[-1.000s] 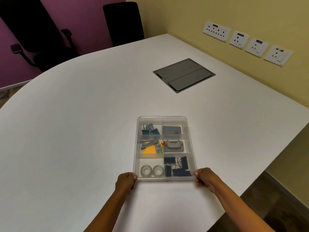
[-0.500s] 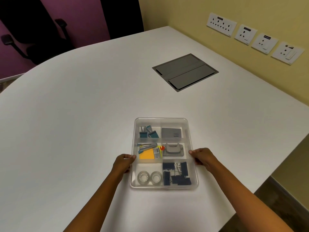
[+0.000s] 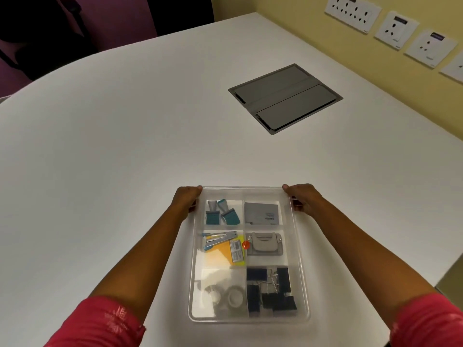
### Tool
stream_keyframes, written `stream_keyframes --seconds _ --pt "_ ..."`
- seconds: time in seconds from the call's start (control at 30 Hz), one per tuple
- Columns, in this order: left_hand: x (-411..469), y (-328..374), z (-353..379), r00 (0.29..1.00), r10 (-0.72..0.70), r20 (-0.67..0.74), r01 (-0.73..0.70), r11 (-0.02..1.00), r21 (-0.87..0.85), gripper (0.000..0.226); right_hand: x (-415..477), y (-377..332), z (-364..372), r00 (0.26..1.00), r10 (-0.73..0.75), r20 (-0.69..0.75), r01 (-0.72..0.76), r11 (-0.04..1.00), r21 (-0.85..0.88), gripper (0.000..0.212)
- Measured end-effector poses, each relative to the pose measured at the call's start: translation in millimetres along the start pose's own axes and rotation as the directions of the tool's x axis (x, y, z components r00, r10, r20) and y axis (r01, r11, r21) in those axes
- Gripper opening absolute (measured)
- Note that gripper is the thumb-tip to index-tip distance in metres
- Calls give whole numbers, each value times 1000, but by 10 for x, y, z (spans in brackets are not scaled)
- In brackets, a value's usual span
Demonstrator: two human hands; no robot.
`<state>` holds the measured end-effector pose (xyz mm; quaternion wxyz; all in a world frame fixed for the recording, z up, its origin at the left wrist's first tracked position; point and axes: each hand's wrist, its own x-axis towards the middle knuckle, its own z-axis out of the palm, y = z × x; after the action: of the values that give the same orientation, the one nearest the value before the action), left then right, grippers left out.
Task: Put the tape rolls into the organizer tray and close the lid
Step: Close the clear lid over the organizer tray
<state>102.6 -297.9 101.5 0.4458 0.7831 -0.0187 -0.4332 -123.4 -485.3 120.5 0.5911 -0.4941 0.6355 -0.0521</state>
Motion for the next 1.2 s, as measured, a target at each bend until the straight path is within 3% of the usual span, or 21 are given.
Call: stream_keyframes --seconds 0.23,0.47,0.53,0.63,0.7,0.77,0.83,0.9,1.2 --pt "257 104 19 997 -79 19 75 986 151 28 117 -76 -45 984 166 67 -162 985 -63 33" --pt "297 175 -20 981 -184 64 168 966 197 31 167 -89 10 984 174 49 -169 982 -85 35" --pt "254 136 -25 992 -115 53 102 973 206 28 119 -56 1 994 88 56 -85 994 -66 31" --pt "83 -49 2 977 210 -37 -185 922 339 32 -6 128 15 974 -224 -27 210 945 -249 34" --pt "-166 -268 26 899 432 -76 -359 824 439 48 -208 344 39 878 -473 -77 391 800 -454 35" --pt "-441 -551 64 832 552 -48 -468 746 474 58 -442 649 82 765 -639 -76 511 675 -532 43" --pt "-660 -866 99 797 603 15 -519 673 527 64 -632 977 127 728 -683 -60 546 630 -552 53" --pt "-810 -1119 131 783 621 45 -530 627 571 67 -755 1255 179 739 -673 -23 541 614 -575 64" --pt "-741 -1362 189 781 623 49 -536 628 565 66 -666 1518 260 684 -729 24 537 481 -693 67"
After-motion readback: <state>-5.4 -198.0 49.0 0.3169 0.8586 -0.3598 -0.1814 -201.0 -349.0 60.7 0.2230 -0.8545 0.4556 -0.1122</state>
